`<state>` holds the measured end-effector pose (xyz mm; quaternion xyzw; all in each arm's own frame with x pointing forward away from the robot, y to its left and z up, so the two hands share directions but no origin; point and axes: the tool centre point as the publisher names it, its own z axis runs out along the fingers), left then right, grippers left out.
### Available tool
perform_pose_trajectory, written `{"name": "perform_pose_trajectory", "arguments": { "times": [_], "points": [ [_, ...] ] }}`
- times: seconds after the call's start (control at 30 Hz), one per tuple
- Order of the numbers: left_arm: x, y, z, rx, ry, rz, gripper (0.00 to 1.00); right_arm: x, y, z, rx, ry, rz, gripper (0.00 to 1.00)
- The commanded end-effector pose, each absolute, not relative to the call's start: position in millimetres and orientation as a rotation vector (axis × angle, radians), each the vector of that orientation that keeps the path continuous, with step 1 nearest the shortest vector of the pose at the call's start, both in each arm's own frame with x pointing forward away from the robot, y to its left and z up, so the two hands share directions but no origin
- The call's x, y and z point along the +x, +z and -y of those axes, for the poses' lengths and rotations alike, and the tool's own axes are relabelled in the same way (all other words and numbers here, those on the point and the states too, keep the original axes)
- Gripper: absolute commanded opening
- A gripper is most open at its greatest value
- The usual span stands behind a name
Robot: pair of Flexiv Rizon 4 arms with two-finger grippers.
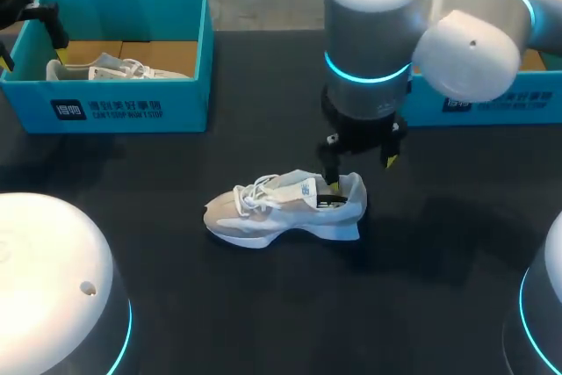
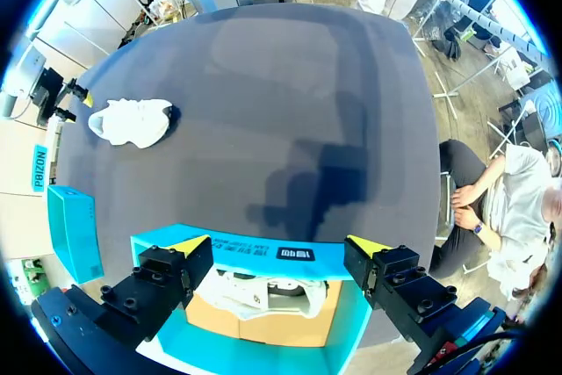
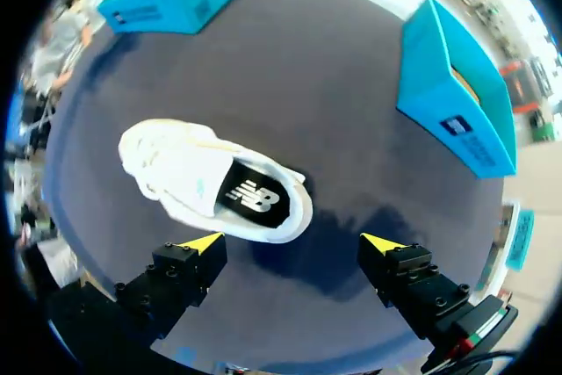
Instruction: Take the shoe out of the shoebox, open the shoe tongue, remove and reinsert the insole, then place the shoe into the shoebox
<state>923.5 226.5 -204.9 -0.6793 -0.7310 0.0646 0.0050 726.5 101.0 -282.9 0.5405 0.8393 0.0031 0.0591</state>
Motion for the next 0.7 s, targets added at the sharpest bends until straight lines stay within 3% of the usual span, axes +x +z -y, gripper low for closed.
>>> {"name": "perform_pose_trajectory", "arguments": {
  "times": [0.03,0.23,0.7],
  "points": [
    [922.9,-204.8,-226.5,-2.128,0.199,2.290,1.00,721.9,-274.3,-92.4,1.050,0.151,-2.929,1.00],
    [922.9,-204.8,-226.5,-2.128,0.199,2.290,1.00,722.0,-268.6,-97.1,0.720,0.061,-2.945,1.00],
    [922.9,-204.8,-226.5,-2.128,0.199,2.290,1.00,722.0,-268.6,-97.1,0.720,0.061,-2.945,1.00]
  ]
}}
